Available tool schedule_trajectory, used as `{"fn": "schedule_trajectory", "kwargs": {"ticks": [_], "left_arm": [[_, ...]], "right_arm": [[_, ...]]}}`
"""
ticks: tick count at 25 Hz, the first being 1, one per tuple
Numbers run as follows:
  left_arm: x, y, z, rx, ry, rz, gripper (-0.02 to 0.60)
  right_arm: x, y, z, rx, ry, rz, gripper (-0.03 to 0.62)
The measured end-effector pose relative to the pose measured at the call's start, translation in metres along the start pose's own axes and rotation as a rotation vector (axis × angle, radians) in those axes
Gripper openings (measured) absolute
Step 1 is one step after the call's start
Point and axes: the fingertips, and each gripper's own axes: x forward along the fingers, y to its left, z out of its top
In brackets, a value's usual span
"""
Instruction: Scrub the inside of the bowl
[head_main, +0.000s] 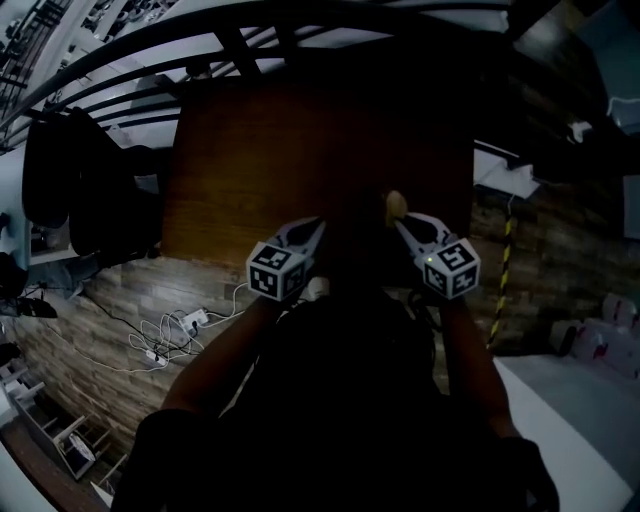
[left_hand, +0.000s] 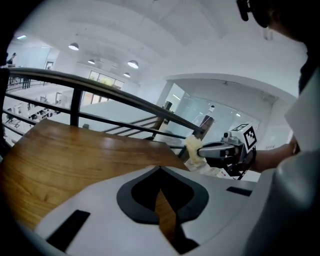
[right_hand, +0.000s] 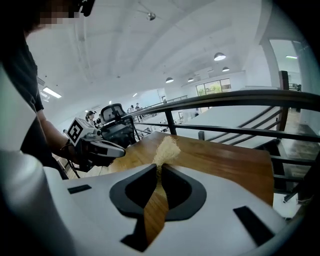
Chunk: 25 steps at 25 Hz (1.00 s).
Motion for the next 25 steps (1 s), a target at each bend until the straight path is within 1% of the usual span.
{"fn": "schedule_trajectory", "kwargs": {"ticks": [2,5,8,10,15,20,22,25], "left_arm": [[-0.025,-0.004,-0.003,0.013,-0.015,-0.018,-0.003],[-0.057,-0.003,-0.008,0.01,-0.041,-0.038,-0.003],[-0.078,-0.001,-0.004,0.016,-0.093,-0.055,-0.003],[-0.09,-0.009,-0.001,0.023,-0.126,-0.068,-0.003],[-0.109,-0.043,-0.004,0.035,-0.165,-0.097,-0.003],[-0.114,-0.094,-0.006,0.077,-0.198,-0.125,-0.004],[-0.118,-0.113,-0.011,0.096,-0.204,-0.121,-0.003],[-0.122,-0.139,-0.022,0.075,-0.2,-0.099,-0.005]], "right_arm": [[-0.002,0.025,0.001,-0.005,-0.014,0.0,0.041],[-0.003,0.058,0.001,-0.025,-0.036,-0.013,0.042],[-0.004,0.08,-0.001,-0.042,-0.061,-0.034,0.042],[-0.012,0.092,-0.005,-0.044,-0.077,-0.043,0.043],[-0.043,0.114,-0.01,-0.075,-0.112,-0.056,0.042],[-0.073,0.131,-0.018,-0.09,-0.152,-0.046,0.041],[-0.088,0.138,-0.026,-0.09,-0.156,-0.033,0.041],[-0.112,0.145,-0.04,-0.094,-0.16,-0.011,0.041]]}}
